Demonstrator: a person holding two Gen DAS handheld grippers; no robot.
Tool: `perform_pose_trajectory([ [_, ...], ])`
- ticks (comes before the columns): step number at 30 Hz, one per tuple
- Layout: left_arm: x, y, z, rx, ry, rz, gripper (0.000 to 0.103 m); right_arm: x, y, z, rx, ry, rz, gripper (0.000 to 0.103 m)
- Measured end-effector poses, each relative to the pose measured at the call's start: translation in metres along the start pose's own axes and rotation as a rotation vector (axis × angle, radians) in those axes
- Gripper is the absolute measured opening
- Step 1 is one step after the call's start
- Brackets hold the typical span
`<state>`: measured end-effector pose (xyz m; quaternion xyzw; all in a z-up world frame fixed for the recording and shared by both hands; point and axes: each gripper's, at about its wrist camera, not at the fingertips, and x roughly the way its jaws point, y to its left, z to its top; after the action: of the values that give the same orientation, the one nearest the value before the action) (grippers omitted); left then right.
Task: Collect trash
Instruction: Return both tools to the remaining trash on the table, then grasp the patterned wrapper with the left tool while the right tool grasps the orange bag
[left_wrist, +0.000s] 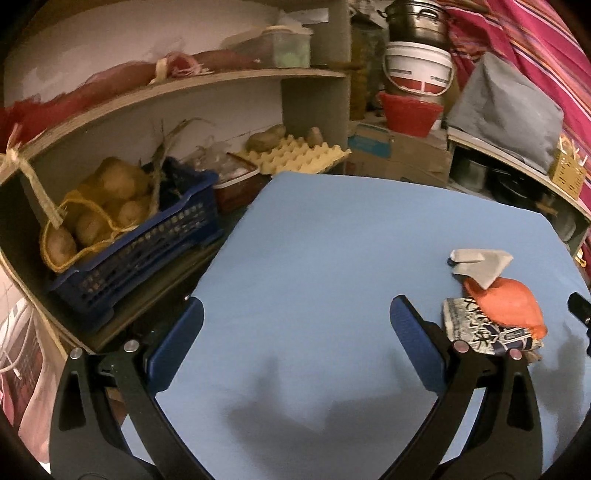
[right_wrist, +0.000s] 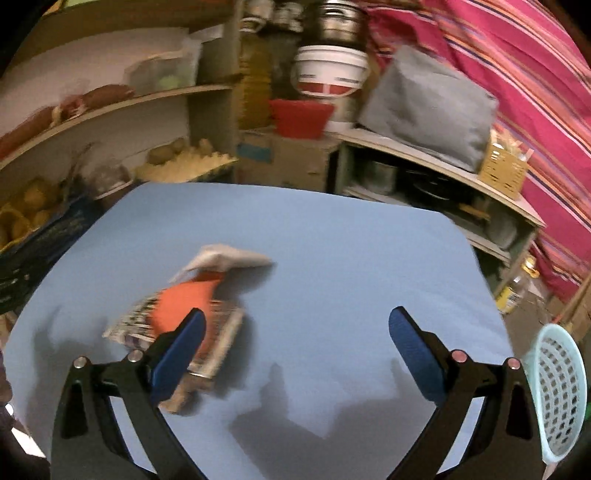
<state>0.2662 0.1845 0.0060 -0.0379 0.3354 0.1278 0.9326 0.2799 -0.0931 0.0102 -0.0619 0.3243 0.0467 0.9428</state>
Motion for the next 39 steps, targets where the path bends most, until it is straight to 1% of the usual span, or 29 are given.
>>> perform_pose_trajectory([
  [1,0.001,0.002,0.0,-0.006,0.003,-0.001,0.098,0.002,0.006,0.001,-0.015,0.003,0.004,0.089],
  [2,0.002,0.004,0.001,-0.011,0.005,-0.002,0.098,0.005,0.014,0.003,-0.032,0.01,0.01,0.087],
  [4,0.002,0.008,0.001,-0.021,0.007,-0.004,0.098,0.012,0.023,0.004,-0.047,0.026,0.022,0.086],
  [6,0.003,0.011,0.002,-0.025,0.008,-0.006,0.098,0.022,0.031,0.003,-0.06,0.055,0.041,0.081],
  [7,0.004,0.011,0.002,-0.023,0.009,-0.003,0.098,0.028,0.033,0.003,-0.065,0.069,0.048,0.074],
  [8,0.003,0.01,0.002,-0.02,0.008,0.002,0.098,0.033,0.036,0.003,-0.068,0.085,0.058,0.07],
  [10,0.004,0.008,0.002,-0.012,0.01,0.006,0.098,0.04,0.038,0.003,-0.058,0.105,0.087,0.066],
  [12,0.005,0.007,0.001,-0.009,0.015,0.006,0.098,0.044,0.04,0.004,-0.053,0.117,0.116,0.059],
  [14,0.006,0.005,0.001,-0.007,0.023,-0.002,0.098,0.047,0.044,0.003,-0.062,0.126,0.134,0.047],
  [15,0.006,0.003,0.001,-0.006,0.026,-0.006,0.098,0.048,0.046,0.002,-0.068,0.128,0.137,0.044],
  [16,0.007,0.001,0.001,-0.004,0.028,-0.009,0.098,0.049,0.047,0.0,-0.072,0.129,0.142,0.037],
  [17,0.007,-0.002,0.001,-0.002,0.029,-0.013,0.098,0.051,0.048,-0.001,-0.073,0.131,0.15,0.028],
  [19,0.008,-0.006,0.002,0.002,0.033,-0.02,0.098,0.052,0.049,-0.001,-0.078,0.126,0.156,0.018],
  [20,0.008,-0.009,0.001,0.005,0.035,-0.023,0.098,0.051,0.049,-0.001,-0.085,0.117,0.148,0.011],
  [22,0.009,-0.017,0.001,0.014,0.04,-0.033,0.098,0.049,0.047,0.0,-0.091,0.101,0.135,0.006],
  [26,0.01,-0.031,0.002,0.033,0.043,-0.047,0.098,0.04,0.03,0.002,-0.059,0.07,0.13,0.0],
  [31,0.008,-0.05,0.0,0.053,0.046,-0.076,0.098,0.029,0.0,0.004,-0.008,0.042,0.103,0.0],
  [36,0.005,-0.07,-0.003,0.079,0.052,-0.105,0.098,0.026,-0.035,0.0,0.038,0.042,0.057,0.0],
  [39,0.006,-0.083,-0.004,0.076,0.073,-0.151,0.098,0.024,-0.055,-0.004,0.069,0.05,0.04,0.0],
])
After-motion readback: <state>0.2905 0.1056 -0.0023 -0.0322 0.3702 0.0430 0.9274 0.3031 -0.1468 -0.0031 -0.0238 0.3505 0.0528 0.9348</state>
